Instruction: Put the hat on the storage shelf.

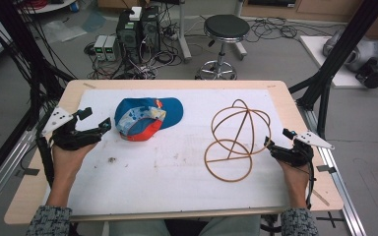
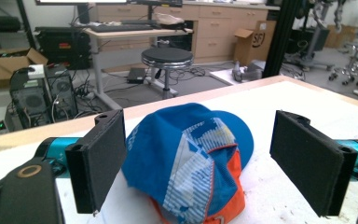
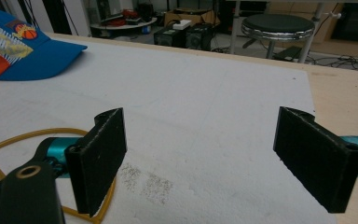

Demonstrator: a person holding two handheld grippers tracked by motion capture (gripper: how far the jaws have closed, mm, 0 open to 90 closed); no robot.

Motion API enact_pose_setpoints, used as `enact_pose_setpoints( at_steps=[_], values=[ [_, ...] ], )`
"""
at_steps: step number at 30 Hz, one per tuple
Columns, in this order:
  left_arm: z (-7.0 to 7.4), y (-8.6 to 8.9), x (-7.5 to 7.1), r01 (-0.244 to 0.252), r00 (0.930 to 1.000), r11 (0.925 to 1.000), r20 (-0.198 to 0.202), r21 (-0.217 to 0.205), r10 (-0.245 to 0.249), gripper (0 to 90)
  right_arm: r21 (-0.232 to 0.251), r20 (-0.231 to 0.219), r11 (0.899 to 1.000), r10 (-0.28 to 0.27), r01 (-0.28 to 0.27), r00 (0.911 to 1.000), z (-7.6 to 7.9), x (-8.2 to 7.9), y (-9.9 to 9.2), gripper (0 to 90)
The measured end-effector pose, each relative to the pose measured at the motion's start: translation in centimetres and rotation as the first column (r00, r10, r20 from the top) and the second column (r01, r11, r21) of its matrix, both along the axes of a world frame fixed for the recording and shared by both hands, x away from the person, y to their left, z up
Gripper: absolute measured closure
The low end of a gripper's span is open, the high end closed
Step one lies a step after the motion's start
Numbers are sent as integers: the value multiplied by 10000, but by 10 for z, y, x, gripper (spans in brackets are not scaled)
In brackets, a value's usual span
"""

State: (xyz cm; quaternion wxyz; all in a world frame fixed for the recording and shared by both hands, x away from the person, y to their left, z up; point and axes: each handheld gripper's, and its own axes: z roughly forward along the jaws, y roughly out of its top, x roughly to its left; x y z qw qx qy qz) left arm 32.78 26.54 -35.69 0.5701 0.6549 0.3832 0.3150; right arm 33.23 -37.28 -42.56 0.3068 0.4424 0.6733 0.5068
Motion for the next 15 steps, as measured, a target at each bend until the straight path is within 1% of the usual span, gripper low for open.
enact_pose_setpoints(
  at_steps=[2, 4, 6, 9, 10, 11, 12, 13, 15],
  values=[
    [0, -3, 1, 94, 10000, 9999, 14, 57, -94, 182, 60, -54, 10000, 75, -75, 10000, 0, 0, -1, 162],
    [-1, -7, 3, 412, 9992, 9991, -14, 121, -412, 183, 30, -113, 10000, 82, -82, 9999, 0, -1, -2, 162],
    [-2, -11, 6, 519, 9986, 9984, -29, 213, -519, 183, -31, -212, 10000, 32, -33, 9998, 0, -3, -3, 162],
    [-3, -14, 13, 608, 9981, 9980, -44, 163, -608, 184, -70, -240, 10000, 62, -63, 9997, 0, -3, -5, 162],
    [-4, -15, 17, 637, 9979, 9979, -92, 141, -635, 187, 85, 174, 10000, -52, 50, 9998, -3, -6, -5, 186],
    [-4, -16, 20, 657, 9978, 9978, -116, 133, -655, 187, 85, 174, 10000, -52, 50, 9998, -3, -6, -5, 186],
    [-3, -16, 23, 698, 9975, 9976, -75, 29, -697, 188, 172, 374, 9996, -208, 202, 9991, -4, -8, -7, 193],
    [-3, -16, 27, 785, 9969, 9968, -18, -112, -786, 190, 166, 472, 9996, -220, 212, 9986, -3, -9, -8, 193],
    [0, -18, 34, 811, 9967, 9966, 48, -140, -810, 190, 244, 559, 9995, -220, 207, 9982, -2, -9, -9, 193]
  ],
)
